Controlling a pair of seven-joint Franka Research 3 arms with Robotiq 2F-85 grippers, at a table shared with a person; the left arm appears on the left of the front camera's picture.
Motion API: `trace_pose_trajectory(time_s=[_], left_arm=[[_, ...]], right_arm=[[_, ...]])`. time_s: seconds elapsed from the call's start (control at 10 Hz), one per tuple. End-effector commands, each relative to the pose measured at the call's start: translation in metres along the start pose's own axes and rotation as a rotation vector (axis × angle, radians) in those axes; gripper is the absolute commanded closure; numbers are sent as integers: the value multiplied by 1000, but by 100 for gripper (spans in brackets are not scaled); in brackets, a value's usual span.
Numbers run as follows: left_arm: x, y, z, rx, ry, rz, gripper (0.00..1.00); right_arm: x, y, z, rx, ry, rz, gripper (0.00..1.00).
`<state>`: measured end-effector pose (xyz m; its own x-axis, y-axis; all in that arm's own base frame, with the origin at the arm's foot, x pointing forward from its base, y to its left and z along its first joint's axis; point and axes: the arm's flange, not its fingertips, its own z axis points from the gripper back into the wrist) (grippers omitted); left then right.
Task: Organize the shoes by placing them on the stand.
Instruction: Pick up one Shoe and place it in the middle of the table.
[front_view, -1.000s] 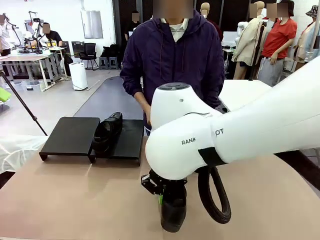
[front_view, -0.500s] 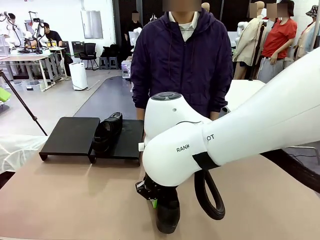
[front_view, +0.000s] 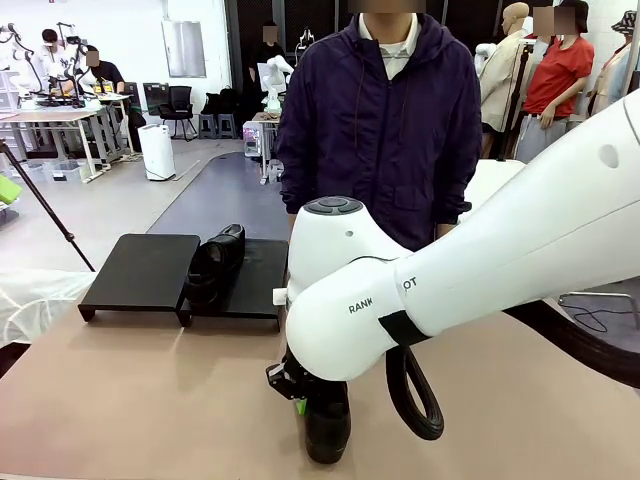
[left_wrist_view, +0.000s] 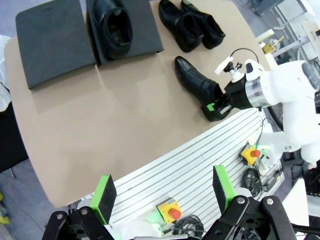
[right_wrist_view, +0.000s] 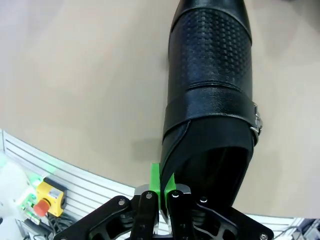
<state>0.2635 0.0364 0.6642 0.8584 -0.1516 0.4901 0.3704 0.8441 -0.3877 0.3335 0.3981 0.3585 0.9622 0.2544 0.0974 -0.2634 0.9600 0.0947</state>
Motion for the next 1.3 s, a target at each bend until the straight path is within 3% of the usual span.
trace_pose_trajectory(time_s=[0.0, 0.1, 0.5, 0.8, 1.0, 1.2], left_arm=[[-1, 2, 2, -4, 6, -17, 0], [-1, 2, 2, -4, 6, -17, 0], [-1, 2, 2, -4, 6, -17, 0], [-1, 2, 2, -4, 6, -17, 0], [-1, 2, 2, -4, 6, -17, 0], [-1, 2, 2, -4, 6, -17, 0]], right_arm=[[8, 7, -2, 5, -41, -10, 41], [9, 5, -1, 13, -40, -14, 0], [12, -3, 15, 83, -48, -49, 0], [3, -20, 62, 147, -29, -75, 0], [-21, -49, 117, 207, -16, -65, 0], [-52, -107, 170, 236, -5, -92, 0]])
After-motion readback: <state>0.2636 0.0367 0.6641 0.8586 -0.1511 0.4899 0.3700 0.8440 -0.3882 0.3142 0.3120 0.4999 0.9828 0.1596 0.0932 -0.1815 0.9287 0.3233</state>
